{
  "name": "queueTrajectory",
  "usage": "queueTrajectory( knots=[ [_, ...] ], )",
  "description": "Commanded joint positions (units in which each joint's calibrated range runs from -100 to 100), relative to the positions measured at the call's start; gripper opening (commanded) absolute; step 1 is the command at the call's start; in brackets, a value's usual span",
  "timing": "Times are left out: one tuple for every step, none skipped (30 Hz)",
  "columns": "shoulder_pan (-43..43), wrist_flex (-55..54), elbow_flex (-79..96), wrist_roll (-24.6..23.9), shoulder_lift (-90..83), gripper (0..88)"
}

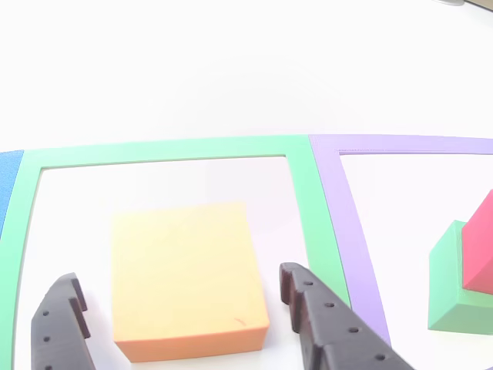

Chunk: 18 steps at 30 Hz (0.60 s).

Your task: Tower of hanoi

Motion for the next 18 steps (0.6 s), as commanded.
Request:
queueTrajectory(
  knots=[
    [-1.19,-1.48,-1.23,0.36,-0.22,24.1],
    [-1.28,-1.48,-1.23,0.36,-0.14,22.8],
    [-1.38,-1.48,-1.23,0.36,-0.14,21.2],
    [-1.57,-1.48,-1.23,0.36,-0.14,20.0],
    [-1.66,-1.48,-1.23,0.36,-0.14,18.3],
    [-1.76,-1.48,-1.23,0.36,-0.14,17.3],
    [-1.95,-1.48,-1.23,0.36,-0.14,15.7],
    [-2.05,-1.48,-1.23,0.36,-0.14,13.8],
    [-2.14,-1.48,-1.23,0.36,-0.14,12.1],
    [-2.24,-1.48,-1.23,0.36,-0.14,10.6],
    [-2.24,-1.48,-1.23,0.36,-0.14,9.2],
    [-2.34,-1.48,-1.14,0.36,-0.22,8.6],
    [-2.34,-1.16,-1.05,0.36,-0.38,8.1],
    [-2.24,-0.99,-0.96,0.36,-0.54,8.0],
    [-2.24,-0.59,-0.78,0.36,-1.03,7.6],
    [-2.14,-0.18,-0.69,0.36,-1.43,7.4],
    [-2.05,0.46,-0.50,0.36,-2.16,7.1],
    [-2.05,1.60,-0.41,0.36,-3.13,6.2]
  ],
)
